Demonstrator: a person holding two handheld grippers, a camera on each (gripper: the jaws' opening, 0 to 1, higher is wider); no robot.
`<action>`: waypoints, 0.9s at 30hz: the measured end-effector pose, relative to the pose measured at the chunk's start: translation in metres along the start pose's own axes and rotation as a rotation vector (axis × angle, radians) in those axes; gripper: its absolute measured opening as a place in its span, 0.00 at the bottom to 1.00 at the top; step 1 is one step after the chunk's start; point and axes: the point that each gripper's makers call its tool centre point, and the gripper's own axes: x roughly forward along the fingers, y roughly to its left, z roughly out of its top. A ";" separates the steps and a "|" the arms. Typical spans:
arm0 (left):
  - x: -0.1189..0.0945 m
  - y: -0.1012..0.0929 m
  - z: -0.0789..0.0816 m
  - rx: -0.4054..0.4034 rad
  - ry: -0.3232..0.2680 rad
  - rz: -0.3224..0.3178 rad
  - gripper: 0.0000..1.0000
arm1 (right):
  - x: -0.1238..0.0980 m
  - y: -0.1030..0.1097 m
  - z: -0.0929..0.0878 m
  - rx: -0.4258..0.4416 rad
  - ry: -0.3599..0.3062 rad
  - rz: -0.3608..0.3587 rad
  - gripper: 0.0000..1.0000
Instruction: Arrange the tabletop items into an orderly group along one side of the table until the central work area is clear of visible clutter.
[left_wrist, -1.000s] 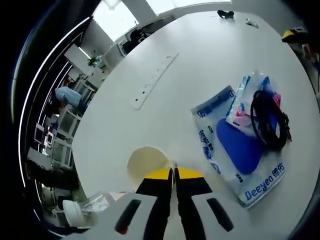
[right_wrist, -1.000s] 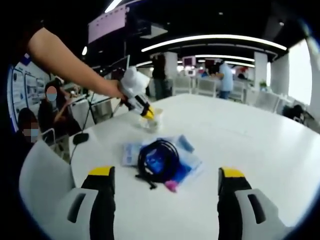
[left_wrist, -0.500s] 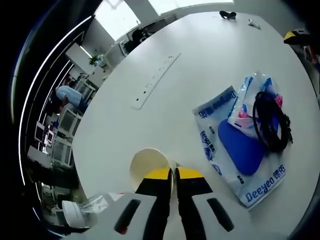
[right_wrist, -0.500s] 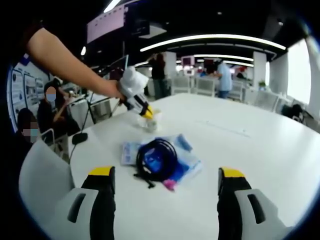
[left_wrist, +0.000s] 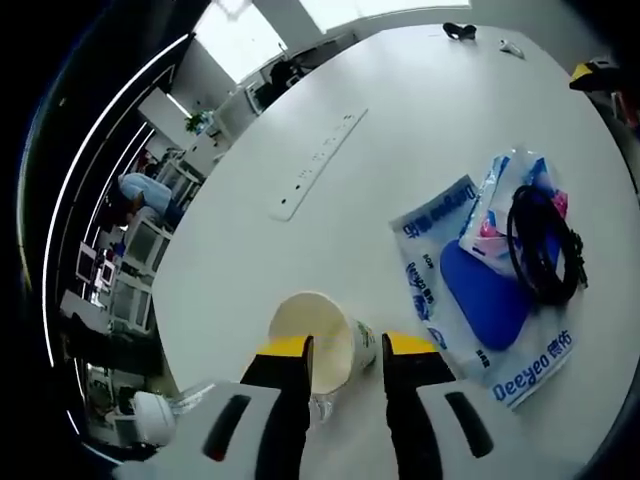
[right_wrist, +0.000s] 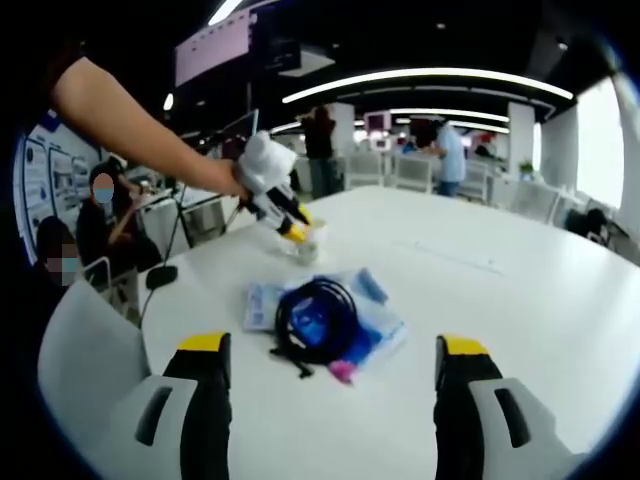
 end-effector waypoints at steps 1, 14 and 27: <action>-0.003 0.001 0.001 -0.010 -0.013 0.006 0.30 | 0.000 0.001 0.001 -0.002 -0.001 0.002 0.81; -0.035 0.001 0.010 -0.057 -0.073 0.031 0.45 | 0.001 0.011 0.020 -0.040 -0.033 0.033 0.81; -0.071 0.000 0.017 -0.097 -0.134 0.055 0.60 | 0.002 0.021 0.026 -0.044 -0.043 0.064 0.82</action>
